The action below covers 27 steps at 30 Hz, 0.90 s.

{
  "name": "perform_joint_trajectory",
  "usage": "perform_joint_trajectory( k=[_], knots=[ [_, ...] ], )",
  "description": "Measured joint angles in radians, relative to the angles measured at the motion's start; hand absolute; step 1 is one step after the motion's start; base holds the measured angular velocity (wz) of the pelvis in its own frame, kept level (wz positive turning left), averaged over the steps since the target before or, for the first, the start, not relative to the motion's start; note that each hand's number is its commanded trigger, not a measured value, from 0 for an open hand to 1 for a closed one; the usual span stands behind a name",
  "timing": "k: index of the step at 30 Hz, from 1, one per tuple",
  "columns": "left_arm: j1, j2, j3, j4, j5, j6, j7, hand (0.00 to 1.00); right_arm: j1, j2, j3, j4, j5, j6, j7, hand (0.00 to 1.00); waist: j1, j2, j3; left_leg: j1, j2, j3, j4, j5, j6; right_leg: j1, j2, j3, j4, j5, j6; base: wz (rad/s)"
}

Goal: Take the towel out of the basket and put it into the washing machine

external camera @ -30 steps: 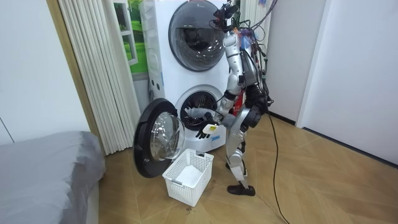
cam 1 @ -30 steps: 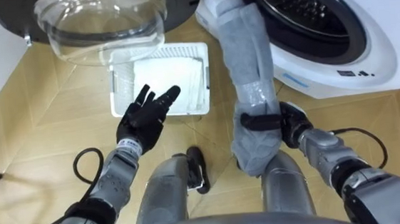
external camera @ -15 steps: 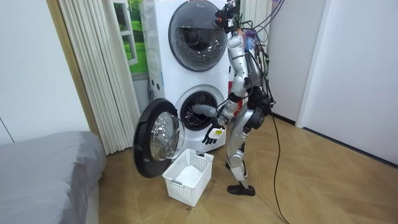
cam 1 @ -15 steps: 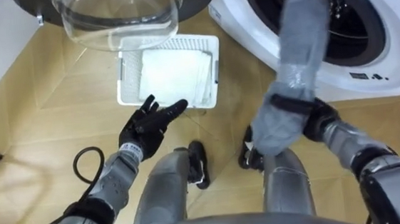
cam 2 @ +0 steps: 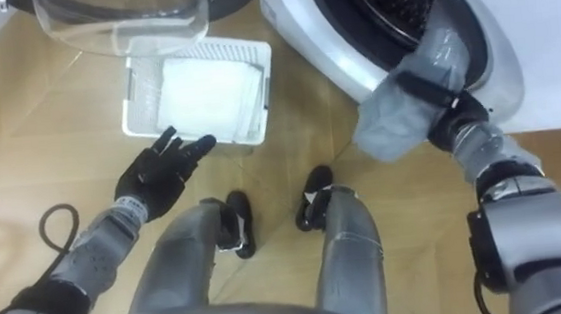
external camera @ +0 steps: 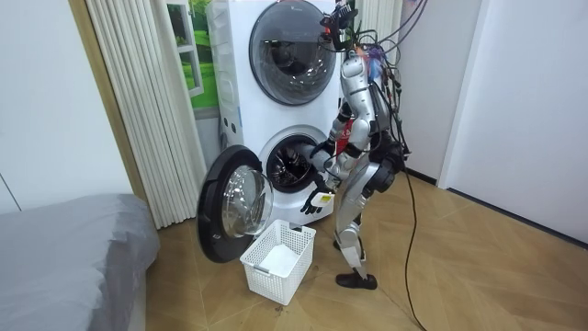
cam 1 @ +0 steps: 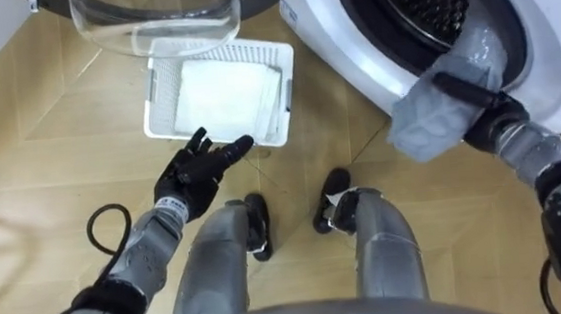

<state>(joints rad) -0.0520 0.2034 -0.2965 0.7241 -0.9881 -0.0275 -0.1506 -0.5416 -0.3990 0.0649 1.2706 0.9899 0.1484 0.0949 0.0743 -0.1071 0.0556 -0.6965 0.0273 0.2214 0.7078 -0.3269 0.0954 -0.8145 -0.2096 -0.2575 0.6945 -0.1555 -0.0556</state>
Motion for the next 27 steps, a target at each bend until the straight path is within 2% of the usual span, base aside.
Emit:
perform_joint_trajectory(
  k=[1,4,5,8,10,14,20,27],
  knots=[
    [0.004,0.000,0.000,-0.016,-0.001,0.000,0.010,0.00,-0.010,0.000,0.000,-0.008,0.044,0.009,-0.013,0.00,0.000,-0.004,-0.0005,-0.008,0.001,0.000,0.005,0.000,0.000,-0.005,0.000,-0.002,0.001,0.000,0.000,0.00],
    [0.025,0.001,0.024,-0.037,0.011,-0.001,0.025,0.00,-0.027,-0.007,-0.008,-0.081,0.145,0.046,-0.053,0.00,-0.017,-0.012,-0.0015,-0.021,-0.001,-0.001,0.015,-0.001,0.003,-0.016,-0.007,-0.005,0.007,0.002,-0.001,0.02],
    [0.034,0.005,0.030,-0.039,0.021,-0.002,0.034,0.00,-0.044,-0.013,-0.009,-0.086,0.204,0.075,-0.060,0.00,-0.030,-0.016,-0.0012,-0.022,-0.006,-0.001,0.017,-0.002,0.005,-0.020,-0.015,-0.006,0.017,0.001,0.000,0.09],
    [0.046,0.003,0.048,-0.060,0.021,-0.002,0.050,0.00,-0.065,-0.012,-0.014,-0.098,0.302,0.099,-0.096,0.00,-0.047,-0.018,-0.0007,-0.029,-0.008,-0.001,0.022,-0.003,0.010,-0.022,-0.019,-0.009,0.020,0.001,0.004,0.06],
    [0.064,-0.010,0.073,-0.089,0.021,-0.004,0.069,0.00,-0.074,-0.012,-0.044,-0.123,0.369,0.119,-0.148,0.00,-0.056,-0.018,-0.0007,-0.031,-0.011,0.000,0.029,-0.007,0.018,-0.023,-0.022,-0.008,0.032,0.000,0.010,0.04],
    [0.087,-0.032,0.101,-0.149,0.022,-0.007,0.102,0.00,-0.124,-0.012,-0.065,-0.123,0.419,0.163,-0.201,0.00,-0.098,-0.018,-0.0006,-0.048,-0.021,0.011,0.053,-0.018,0.036,-0.045,-0.035,0.012,0.056,-0.010,0.028,0.06],
    [0.082,-0.046,0.099,-0.175,0.060,-0.006,0.102,0.00,-0.145,-0.012,-0.096,-0.123,0.453,0.164,-0.218,0.00,-0.100,-0.018,-0.0008,-0.065,-0.021,0.027,0.073,-0.029,0.054,-0.066,-0.036,0.022,0.068,-0.002,0.041,-0.07],
    [0.076,-0.052,0.094,-0.175,0.088,0.003,0.100,0.00,-0.145,-0.012,-0.132,-0.123,0.504,0.164,-0.226,0.00,-0.095,-0.013,-0.0001,-0.065,-0.021,0.028,0.073,-0.030,0.055,-0.065,-0.038,0.020,0.069,0.000,0.043,0.00]
  ],
)
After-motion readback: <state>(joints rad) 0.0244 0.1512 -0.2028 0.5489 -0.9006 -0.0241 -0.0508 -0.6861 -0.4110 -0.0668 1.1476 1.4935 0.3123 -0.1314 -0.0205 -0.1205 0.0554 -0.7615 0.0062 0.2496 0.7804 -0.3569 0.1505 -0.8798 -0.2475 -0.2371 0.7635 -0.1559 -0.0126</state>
